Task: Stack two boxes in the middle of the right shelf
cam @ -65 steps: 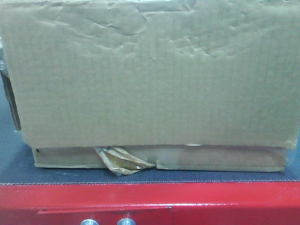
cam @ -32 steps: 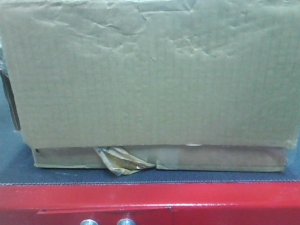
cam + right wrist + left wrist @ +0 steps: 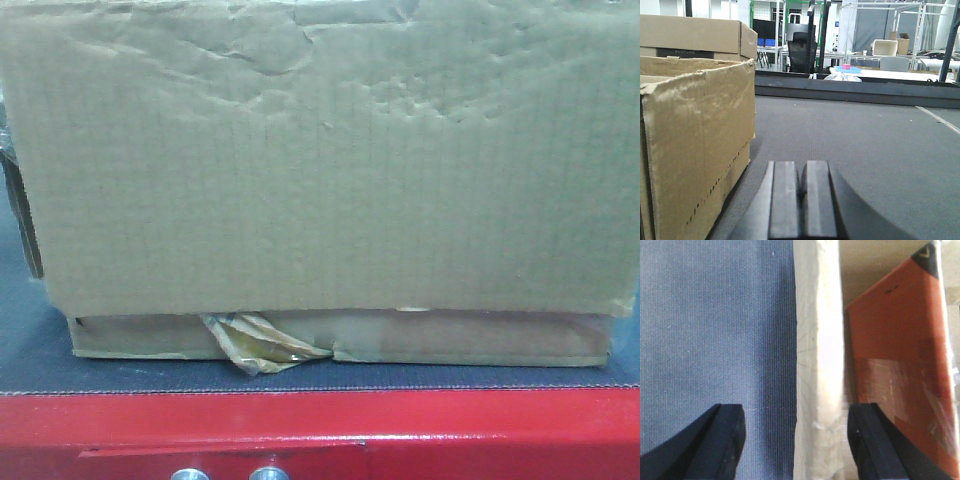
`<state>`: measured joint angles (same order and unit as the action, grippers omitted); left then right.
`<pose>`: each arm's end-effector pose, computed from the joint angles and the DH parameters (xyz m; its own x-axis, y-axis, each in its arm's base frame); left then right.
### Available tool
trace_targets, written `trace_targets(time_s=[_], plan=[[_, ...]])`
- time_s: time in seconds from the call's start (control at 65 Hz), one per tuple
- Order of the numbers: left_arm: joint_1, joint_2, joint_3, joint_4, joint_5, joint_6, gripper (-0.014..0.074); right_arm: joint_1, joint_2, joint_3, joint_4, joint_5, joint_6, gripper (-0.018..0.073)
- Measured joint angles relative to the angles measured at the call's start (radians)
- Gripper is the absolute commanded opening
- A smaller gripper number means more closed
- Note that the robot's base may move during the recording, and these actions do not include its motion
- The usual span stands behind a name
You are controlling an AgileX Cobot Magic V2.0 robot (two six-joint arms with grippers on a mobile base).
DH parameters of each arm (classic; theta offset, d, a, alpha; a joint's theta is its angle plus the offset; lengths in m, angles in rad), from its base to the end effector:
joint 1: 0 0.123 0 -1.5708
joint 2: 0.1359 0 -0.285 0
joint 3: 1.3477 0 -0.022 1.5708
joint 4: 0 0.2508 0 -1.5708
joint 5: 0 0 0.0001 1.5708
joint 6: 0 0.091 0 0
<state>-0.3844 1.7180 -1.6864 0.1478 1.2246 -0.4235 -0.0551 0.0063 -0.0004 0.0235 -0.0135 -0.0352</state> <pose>0.3424 -0.1249 0.3497 -0.9102 -0.0211 -0.4136 -0.0118 0.9996 -0.0252 0.0566 -0.0031 0.2142 0.0939 -0.0169 -0.9954 0.0565 0.9983 -0.0116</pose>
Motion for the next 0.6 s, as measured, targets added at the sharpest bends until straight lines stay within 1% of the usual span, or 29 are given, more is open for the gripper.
trace_targets(time_s=[0.185, 0.292, 0.338, 0.415, 0.462, 0.6], plan=[[0.0, 0.0, 0.0, 0.0, 0.0, 0.002, 0.0347, 0.0, 0.0, 0.0, 0.0, -0.025, 0.0, -0.0161], [0.0, 0.0, 0.0, -0.002, 0.0, 0.002, 0.0347, 0.0, -0.001, -0.002, 0.0, -0.069, 0.0, -0.0161], [0.0, 0.0, 0.0, -0.002, 0.0, 0.002, 0.0347, 0.0, -0.002, -0.028, 0.0, -0.024, 0.0, -0.0161], [0.0, 0.0, 0.0, -0.002, 0.0, 0.002, 0.0347, 0.0, -0.002, -0.102, 0.0, 0.109, 0.0, -0.0161], [0.0, 0.0, 0.0, -0.002, 0.0, 0.002, 0.0347, 0.0, 0.006, -0.156, 0.0, 0.167, 0.0, -0.0161], [0.0, 0.0, 0.0, -0.002, 0.0, 0.002, 0.0347, 0.0, 0.112, -0.327, 0.002, 0.365, 0.0, -0.0161]])
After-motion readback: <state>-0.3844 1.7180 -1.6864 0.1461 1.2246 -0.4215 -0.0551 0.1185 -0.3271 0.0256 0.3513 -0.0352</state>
